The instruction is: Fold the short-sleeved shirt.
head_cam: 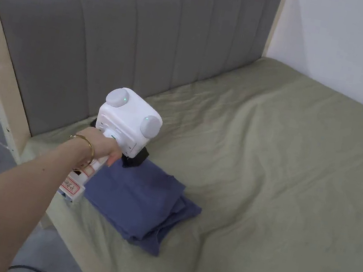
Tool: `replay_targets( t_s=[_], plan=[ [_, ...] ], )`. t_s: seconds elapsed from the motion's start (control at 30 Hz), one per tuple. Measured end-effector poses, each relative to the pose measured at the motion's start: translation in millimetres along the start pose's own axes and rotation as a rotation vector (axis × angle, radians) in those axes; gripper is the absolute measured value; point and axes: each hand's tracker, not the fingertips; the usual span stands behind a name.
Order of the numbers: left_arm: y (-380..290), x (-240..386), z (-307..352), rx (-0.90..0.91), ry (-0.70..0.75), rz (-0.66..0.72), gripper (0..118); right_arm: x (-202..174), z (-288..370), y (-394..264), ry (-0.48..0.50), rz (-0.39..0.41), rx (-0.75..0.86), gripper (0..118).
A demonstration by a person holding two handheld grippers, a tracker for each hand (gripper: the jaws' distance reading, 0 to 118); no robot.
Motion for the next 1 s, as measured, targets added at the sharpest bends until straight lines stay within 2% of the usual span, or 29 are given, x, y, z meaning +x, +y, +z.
replay_targets(
  t_s=[0.03,0.07,0.17,0.2,0.27,0.37,0.53,0.63,0.87,1.0],
  plan=[
    [0,-2,12,0.074,-0.004,0.048,73,1,2,1,0.0,0.009,0.001,0],
    [0,-2,27,0.171,0.002,0.087,63,1,3,2,-0.002,0.02,0.004,0],
    [-6,5,84,0.437,-0.002,0.132,17,2,8,9,-0.013,0.081,0.034,0],
    [-9,8,105,0.513,-0.035,0.162,11,3,10,12,-0.021,0.113,0.058,0],
    [-14,16,149,0.629,-0.113,0.195,5,4,17,24,-0.032,0.161,0.09,0],
    [-32,35,217,0.819,-0.194,0.245,2,8,29,40,-0.053,0.234,0.163,0],
    [-61,75,308,1.055,-0.338,0.197,1,-2,35,81,-0.107,0.269,0.259,0],
    [-78,97,345,1.13,-0.478,0.199,1,4,45,96,-0.118,0.255,0.313,0],
    [-119,150,359,1.189,-0.579,0.164,1,17,52,95,-0.189,0.291,0.388,0],
    [-147,180,342,1.163,-0.616,0.096,1,32,47,68,-0.188,0.223,0.37,0]
  ],
)
